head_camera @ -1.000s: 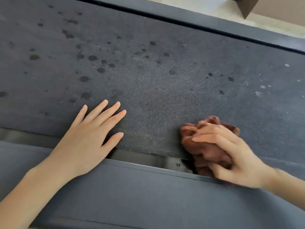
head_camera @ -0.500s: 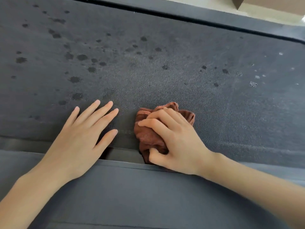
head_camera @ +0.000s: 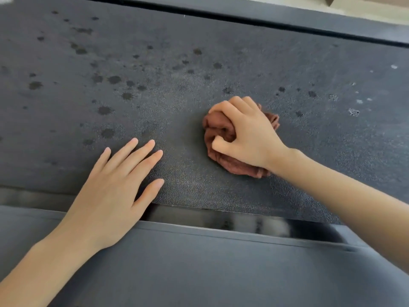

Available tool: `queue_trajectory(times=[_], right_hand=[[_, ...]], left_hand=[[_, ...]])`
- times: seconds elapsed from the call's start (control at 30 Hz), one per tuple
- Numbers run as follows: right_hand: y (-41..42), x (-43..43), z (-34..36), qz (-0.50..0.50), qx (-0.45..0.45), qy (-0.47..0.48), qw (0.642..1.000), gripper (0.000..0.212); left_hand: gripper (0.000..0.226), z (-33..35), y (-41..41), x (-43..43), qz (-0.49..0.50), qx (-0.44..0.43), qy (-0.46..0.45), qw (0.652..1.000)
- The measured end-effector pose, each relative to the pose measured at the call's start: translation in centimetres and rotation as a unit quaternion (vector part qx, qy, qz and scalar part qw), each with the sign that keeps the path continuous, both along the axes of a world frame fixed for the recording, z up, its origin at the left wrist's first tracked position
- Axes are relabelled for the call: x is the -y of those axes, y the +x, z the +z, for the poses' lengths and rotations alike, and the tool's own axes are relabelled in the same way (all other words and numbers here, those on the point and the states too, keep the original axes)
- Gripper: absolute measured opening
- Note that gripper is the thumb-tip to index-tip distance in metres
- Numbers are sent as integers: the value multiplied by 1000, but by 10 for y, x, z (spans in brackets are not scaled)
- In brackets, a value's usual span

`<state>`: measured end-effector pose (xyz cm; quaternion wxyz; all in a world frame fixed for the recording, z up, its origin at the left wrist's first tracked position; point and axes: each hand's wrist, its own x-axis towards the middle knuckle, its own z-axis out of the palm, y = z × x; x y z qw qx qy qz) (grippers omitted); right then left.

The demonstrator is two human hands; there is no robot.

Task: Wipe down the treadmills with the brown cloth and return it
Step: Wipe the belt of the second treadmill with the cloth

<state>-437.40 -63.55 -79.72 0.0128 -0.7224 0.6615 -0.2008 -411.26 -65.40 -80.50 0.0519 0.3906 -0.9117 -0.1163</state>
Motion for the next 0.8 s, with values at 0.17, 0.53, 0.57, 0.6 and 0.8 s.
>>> queue_trajectory(times=[0.17,0.53,0.57,0.6,0.8], right_hand=[[13,22,-1,34,0,11,999,46],[19,-29,-5,188,1,2,982,57],[29,-14,-6,203,3,-3,979,55],[40,4,-6,214,4,-7,977,53],[107,88,-8,189,-15,-2,982,55]], left_hand=[[63,2,5,-2,14,-4,25,1000],[65,2,53,-14,132,-1,14,991],[64,2,51,-14,135,-1,11,991],[61,1,50,-14,138,-2,9,990],[50,4,50,-15,143,5,23,989]])
